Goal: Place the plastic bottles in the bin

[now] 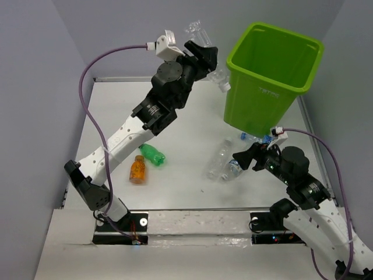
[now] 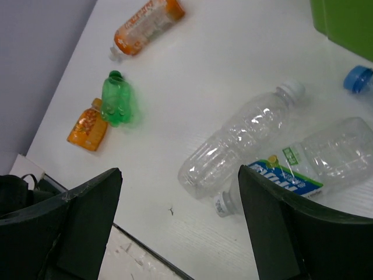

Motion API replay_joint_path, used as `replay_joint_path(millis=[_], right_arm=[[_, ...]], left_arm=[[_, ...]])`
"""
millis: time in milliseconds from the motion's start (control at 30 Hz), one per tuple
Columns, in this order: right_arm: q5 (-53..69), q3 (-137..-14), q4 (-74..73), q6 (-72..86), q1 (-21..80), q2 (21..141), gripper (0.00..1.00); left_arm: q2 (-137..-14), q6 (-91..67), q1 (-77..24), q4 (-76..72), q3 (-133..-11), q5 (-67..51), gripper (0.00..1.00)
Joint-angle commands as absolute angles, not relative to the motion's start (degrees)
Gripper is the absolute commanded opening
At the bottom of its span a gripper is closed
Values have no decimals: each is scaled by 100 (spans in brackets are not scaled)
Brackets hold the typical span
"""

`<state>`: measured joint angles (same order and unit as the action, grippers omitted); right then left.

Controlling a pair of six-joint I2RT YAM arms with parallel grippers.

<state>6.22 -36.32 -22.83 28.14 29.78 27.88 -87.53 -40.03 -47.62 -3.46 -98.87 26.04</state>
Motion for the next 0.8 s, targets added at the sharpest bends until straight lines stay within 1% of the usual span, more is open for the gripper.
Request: replay_joint_path(millis=[0,100,133,167,233,267,333,367,500,600,633,667,767], right_arm=[[703,-3446,-2285,3085,3041,2628,86],[835,-3410,-2242,3024,3041,2680,86],[878,-3401,-2224,3015,3041,2715,86],[966,-3401,-2189,3015,3041,2803,86],[1072,-3419,-2136,3006,3041,2856,86],[1081,-3419,-2127,3015,3041,2856,86],[1090,-3419,-2048,3050,3041,2769,86],[1107,-3410,-2022,3050,3041,2725,86],[1178,-3472,-2004,3032,3041,2680,86],[1274,-3445,-1907,2997,3041,2830,86],[1292,-3445,-1881,2980,3041,2874,86],[1318,-3437,-1855,2971,3041,2944,86],[1213,-3480,-1828,2909,3041,3014,86]], left_arm=[[-9550,-3033,-4912,-1220,-10957,2891,63],[-10281,-2550,-5009,-1739,-12081,2979,62],[-10466,-2418,-5018,-1940,-12268,3006,62],[-10912,-2182,-5027,-2325,-12435,3102,62],[-11476,-1979,-5036,-2347,-13469,3076,62],[-12079,-1899,-5036,-2347,-13874,3067,62],[-12584,-1785,-5036,-2460,-14813,3094,62],[-12847,-1558,-5054,-2887,-14897,3137,62],[-13139,-1476,-5054,-3778,-14634,2989,63],[-13517,-1669,-5054,-3929,-14914,2594,72],[-13596,-1705,-5054,-3937,-14967,2506,79],[-13658,-1722,-5062,-3972,-14985,2366,99],[-13693,-1679,-5071,-4034,-14968,2189,99]])
